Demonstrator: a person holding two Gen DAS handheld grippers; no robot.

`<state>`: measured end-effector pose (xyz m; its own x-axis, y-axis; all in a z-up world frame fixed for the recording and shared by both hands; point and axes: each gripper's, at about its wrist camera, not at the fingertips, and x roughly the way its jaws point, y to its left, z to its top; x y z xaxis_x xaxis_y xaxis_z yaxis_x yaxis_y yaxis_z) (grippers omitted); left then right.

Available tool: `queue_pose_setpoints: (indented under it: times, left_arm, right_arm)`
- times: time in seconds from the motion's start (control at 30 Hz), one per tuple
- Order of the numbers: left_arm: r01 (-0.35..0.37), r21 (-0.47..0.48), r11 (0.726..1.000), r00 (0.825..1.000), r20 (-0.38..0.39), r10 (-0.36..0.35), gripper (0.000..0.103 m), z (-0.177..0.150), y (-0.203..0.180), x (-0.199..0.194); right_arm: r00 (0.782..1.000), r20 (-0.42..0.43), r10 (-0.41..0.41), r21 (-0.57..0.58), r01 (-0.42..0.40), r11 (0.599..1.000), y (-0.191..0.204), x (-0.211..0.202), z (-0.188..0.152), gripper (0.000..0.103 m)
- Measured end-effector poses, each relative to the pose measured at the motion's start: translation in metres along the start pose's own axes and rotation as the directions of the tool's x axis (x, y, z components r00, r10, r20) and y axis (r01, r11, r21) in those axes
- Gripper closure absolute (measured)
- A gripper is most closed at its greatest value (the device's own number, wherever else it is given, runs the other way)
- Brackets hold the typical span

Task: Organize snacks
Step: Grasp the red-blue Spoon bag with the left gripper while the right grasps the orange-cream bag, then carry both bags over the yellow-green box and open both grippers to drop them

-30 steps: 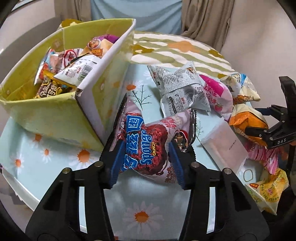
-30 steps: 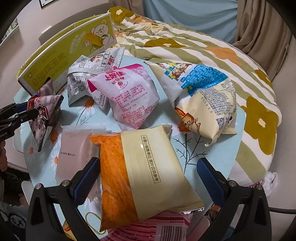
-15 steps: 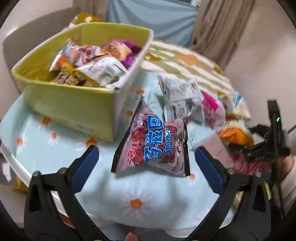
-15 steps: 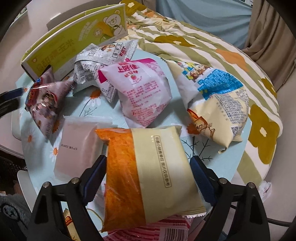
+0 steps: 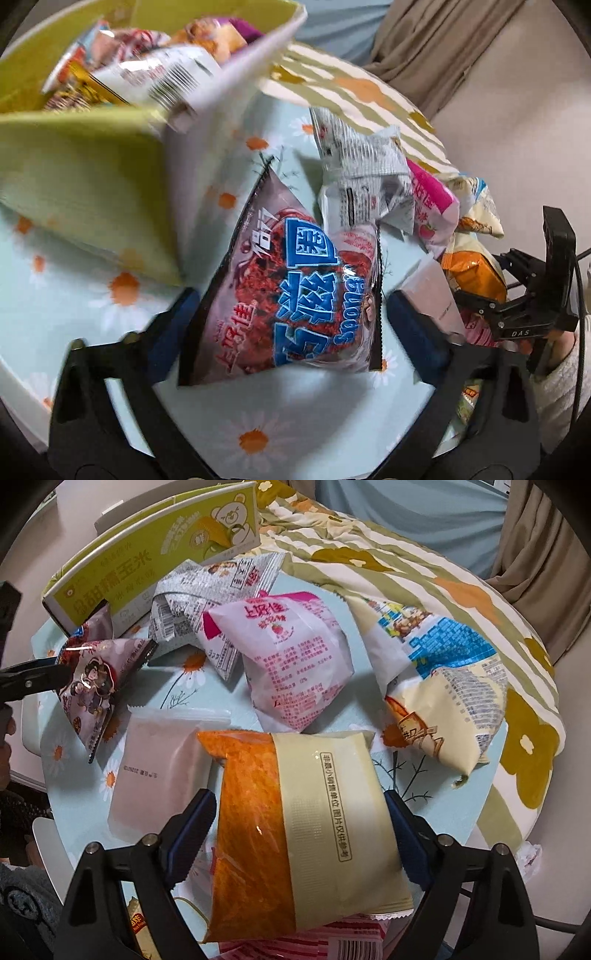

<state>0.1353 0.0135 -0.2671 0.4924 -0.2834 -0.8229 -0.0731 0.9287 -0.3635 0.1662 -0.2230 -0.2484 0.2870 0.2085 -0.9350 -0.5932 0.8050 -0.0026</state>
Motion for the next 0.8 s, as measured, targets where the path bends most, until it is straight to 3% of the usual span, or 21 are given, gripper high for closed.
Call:
queue_pose_setpoints:
  times: [0.07,0.17,0.37,0.8]
  left_arm:
    - [0.022,0.009,1.000,1.000,-0.009,-0.022,0.032,-0.002,-0.001,0.004]
    - [0.009,0.032,0.999,1.000,0.006,-0.009,0.035,-0.004,-0.008,-0.001]
    - [-0.009,0.052,0.999,1.000,0.020,0.008,0.037,-0.005,-0.016,-0.013]
    - [-0.027,0.114,0.993,0.997,0.081,0.018,0.037,0.006,-0.044,-0.076]
  right_arm:
    - [1.000,-0.003,-0.011,-0.012,0.011,1.000,0.001,0.001,0.000,0.026]
    - [1.000,-0.002,-0.011,-0.010,0.011,1.000,0.001,0.001,0.000,0.028]
    - [1.000,0.005,-0.023,0.003,0.023,1.000,-0.003,-0.003,0.000,0.041]
    - [0.995,0.087,-0.041,0.001,0.041,0.999,0.006,-0.052,0.009,0.044]
